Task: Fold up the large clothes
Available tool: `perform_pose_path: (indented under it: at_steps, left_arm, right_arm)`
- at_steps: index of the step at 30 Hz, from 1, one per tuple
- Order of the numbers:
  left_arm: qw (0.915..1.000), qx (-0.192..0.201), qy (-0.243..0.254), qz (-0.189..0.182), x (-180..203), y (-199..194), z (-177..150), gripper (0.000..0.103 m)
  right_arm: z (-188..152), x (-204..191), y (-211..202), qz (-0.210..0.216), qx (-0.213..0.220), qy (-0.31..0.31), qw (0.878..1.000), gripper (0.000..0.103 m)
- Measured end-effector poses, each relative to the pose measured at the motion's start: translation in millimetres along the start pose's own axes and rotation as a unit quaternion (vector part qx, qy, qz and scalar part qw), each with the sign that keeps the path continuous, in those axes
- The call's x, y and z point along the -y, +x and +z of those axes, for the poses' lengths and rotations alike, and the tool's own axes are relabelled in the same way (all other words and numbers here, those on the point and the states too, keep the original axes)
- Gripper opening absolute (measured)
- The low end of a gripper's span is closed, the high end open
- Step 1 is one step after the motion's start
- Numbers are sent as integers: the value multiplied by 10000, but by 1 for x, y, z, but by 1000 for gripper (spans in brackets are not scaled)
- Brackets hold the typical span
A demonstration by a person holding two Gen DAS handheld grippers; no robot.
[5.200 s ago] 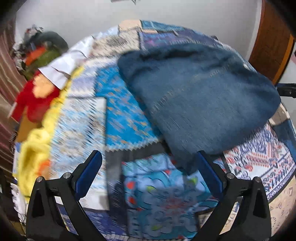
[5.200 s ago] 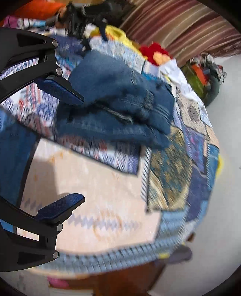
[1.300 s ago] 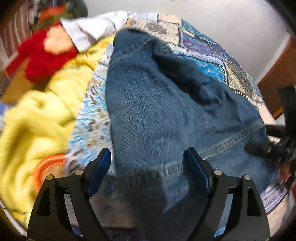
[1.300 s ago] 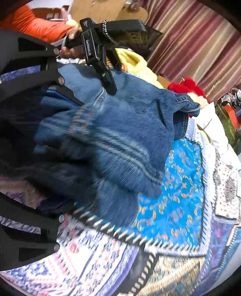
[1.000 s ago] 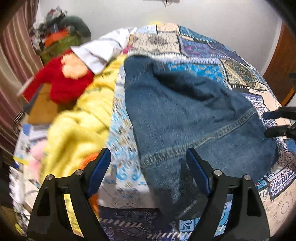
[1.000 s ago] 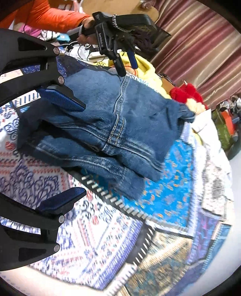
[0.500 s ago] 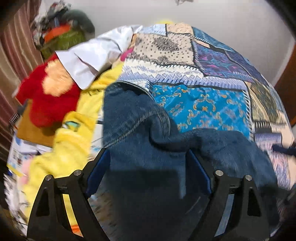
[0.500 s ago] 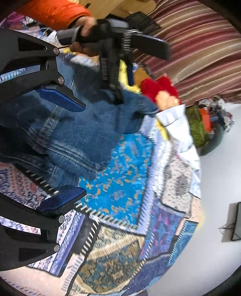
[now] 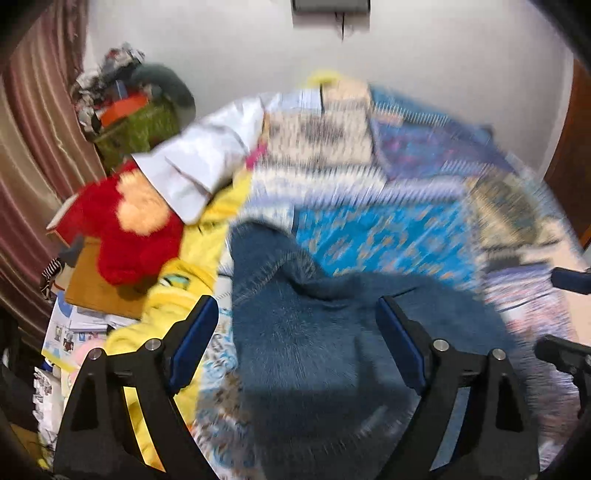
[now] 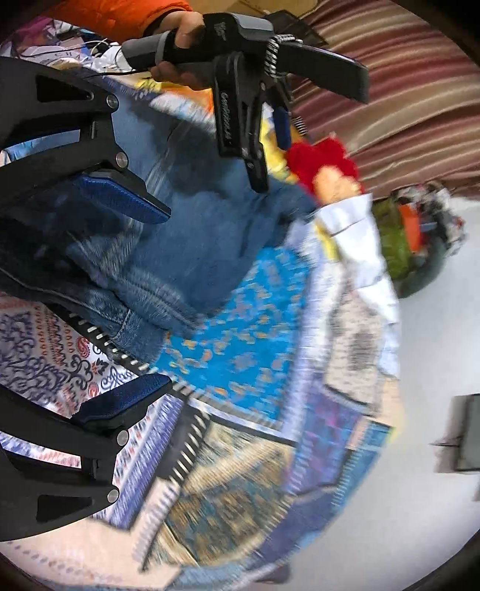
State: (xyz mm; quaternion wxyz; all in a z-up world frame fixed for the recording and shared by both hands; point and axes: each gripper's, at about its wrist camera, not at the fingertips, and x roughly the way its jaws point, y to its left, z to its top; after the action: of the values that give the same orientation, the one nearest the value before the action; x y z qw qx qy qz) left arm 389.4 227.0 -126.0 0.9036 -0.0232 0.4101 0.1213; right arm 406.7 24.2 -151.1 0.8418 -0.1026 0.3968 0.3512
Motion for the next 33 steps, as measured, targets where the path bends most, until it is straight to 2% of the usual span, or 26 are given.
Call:
perform_pose_path:
  at_steps: [6, 11, 16, 19, 23, 28, 29, 30, 32, 33]
  left_arm:
    - [9922, 1137, -280, -437, -8, -134, -2, 88]
    - [9742, 2155, -265, -615, 3, -239, -24, 88]
    - [9562, 2858, -292, -560, 22, -314, -61, 88]
    - [9494, 3097, -284, -437, 35, -341, -83, 88]
    - [9444, 3276, -260, -138, 48, -360, -108, 88]
    - [9441, 3285, -270, 106, 56, -365, -127, 89]
    - [9452, 3250, -277, 118, 56, -364, -128, 93]
    - [9466, 3209, -292, 127, 56, -362, -129, 95]
    - [9475, 3175, -360, 133, 55, -359, -131, 99]
    - [9480, 3159, -382, 118, 54, -359, -132, 100]
  right_arm:
    - [8, -30, -115, -97, 1256, -31, 9920, 82]
    - [-5, -64, -211, -145, 2331, -53, 9723, 82]
    - [-33, -88, -276, -63, 2958, 110, 9552, 82]
    - [-53, -99, -298, -67, 3094, 181, 9507, 82]
    - [-80, -116, -315, -282, 3157, 195, 9482, 82]
    - [-103, -138, -322, -485, 3066, 76, 9506, 82]
    - [-105, -139, -322, -527, 3049, 58, 9509, 83]
    - [-107, -143, -321, -595, 3016, 25, 9516, 84]
    - [-111, -147, -319, -703, 2982, 13, 9519, 98]
    - [-113, -149, -318, -784, 2989, 28, 9510, 101]
